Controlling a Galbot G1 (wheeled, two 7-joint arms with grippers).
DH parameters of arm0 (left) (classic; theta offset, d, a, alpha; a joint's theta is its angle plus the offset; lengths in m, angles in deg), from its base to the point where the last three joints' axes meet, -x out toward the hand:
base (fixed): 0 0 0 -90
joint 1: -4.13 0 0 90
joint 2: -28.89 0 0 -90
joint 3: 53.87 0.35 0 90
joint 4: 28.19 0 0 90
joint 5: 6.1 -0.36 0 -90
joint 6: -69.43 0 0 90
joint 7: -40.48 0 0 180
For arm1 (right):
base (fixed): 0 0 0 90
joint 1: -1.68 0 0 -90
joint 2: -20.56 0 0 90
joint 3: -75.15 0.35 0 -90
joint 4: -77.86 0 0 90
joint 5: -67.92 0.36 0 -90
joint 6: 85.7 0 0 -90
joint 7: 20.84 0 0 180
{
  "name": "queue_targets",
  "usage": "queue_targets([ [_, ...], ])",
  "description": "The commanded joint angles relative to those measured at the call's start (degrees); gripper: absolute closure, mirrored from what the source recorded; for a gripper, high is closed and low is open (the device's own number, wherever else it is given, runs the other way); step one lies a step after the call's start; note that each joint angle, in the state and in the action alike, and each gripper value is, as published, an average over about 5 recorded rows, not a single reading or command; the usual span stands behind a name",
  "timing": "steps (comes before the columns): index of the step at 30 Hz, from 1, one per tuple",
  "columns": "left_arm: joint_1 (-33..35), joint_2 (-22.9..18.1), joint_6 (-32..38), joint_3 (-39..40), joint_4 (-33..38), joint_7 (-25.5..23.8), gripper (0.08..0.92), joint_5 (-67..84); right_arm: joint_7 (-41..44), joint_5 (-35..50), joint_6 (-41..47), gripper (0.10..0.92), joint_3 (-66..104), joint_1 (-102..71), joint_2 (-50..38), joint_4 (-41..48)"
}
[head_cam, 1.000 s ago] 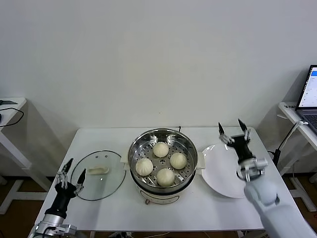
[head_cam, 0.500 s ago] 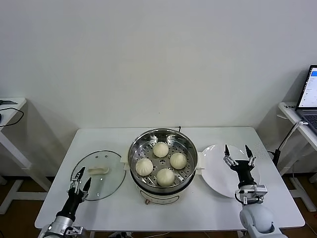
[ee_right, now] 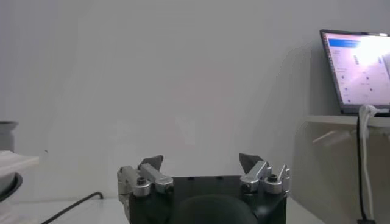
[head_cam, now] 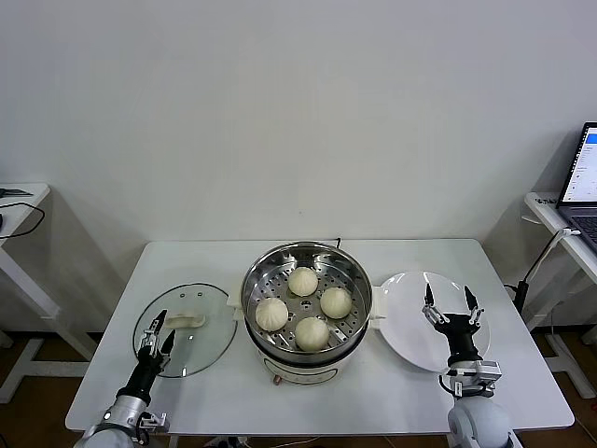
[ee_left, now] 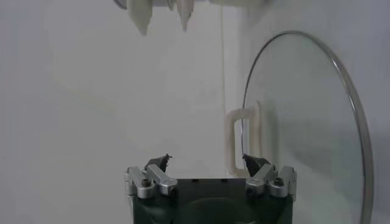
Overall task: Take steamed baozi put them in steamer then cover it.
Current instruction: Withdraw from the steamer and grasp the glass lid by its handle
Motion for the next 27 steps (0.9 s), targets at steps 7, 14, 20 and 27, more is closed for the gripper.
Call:
queue_targets([
  [7,-5.3,-1.6,-0.8,0.5,-3.9,0.0,0.177,-2.9,-0.2,-1.0,-0.2,0.203,0.6,-0.9,0.9,0.0],
  [14,-6.8,-2.1,-1.5,0.7,-4.4,-0.7,0.177,-3.0,-0.1,-1.4,-0.3,0.203,0.6,-0.9,1.1,0.3],
  [20,-7.7,-2.2,-1.6,1.0,-5.6,-0.9,0.177,-3.0,-0.1,-1.5,-0.3,0.203,0.7,-0.9,1.0,0.3],
  [27,-9.0,-3.0,-2.0,1.2,-6.8,-1.0,0.177,-3.0,-0.1,-1.7,-0.4,0.203,0.7,-1.1,1.2,0.4],
])
